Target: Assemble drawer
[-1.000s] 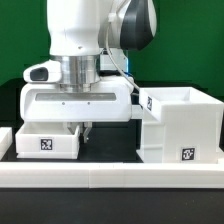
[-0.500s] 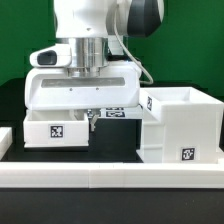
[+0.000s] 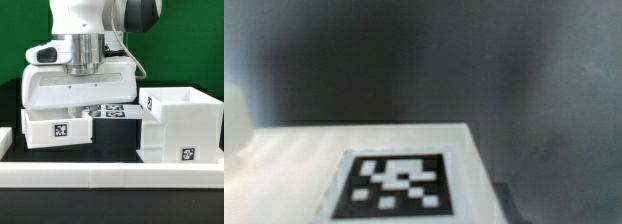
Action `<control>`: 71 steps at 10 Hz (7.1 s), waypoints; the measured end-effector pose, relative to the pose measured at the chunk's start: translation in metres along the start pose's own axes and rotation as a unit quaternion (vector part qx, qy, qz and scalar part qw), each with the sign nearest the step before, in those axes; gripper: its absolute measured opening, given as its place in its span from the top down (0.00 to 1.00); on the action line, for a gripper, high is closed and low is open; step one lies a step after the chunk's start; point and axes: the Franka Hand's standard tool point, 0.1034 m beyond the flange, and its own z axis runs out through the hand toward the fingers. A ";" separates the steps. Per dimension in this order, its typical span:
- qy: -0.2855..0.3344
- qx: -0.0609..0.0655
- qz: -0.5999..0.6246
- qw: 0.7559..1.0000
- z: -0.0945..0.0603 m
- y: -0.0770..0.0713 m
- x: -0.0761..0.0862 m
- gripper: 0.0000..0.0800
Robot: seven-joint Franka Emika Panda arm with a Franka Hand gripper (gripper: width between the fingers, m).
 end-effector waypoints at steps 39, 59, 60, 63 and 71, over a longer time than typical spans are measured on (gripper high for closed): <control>-0.034 0.000 -0.556 0.831 0.026 -0.051 0.031 0.95; -0.030 -0.004 -0.551 0.834 0.031 -0.060 0.029 0.95; -0.030 -0.004 -0.551 0.834 0.031 -0.060 0.029 0.95; -0.020 -0.014 -0.551 0.834 0.032 -0.060 0.031 0.95; -0.022 -0.014 -0.554 0.832 0.032 -0.060 0.030 0.95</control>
Offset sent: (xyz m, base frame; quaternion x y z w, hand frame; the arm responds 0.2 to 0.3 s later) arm 0.0072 0.0199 0.0005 0.0047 -0.0118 -0.2180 0.9759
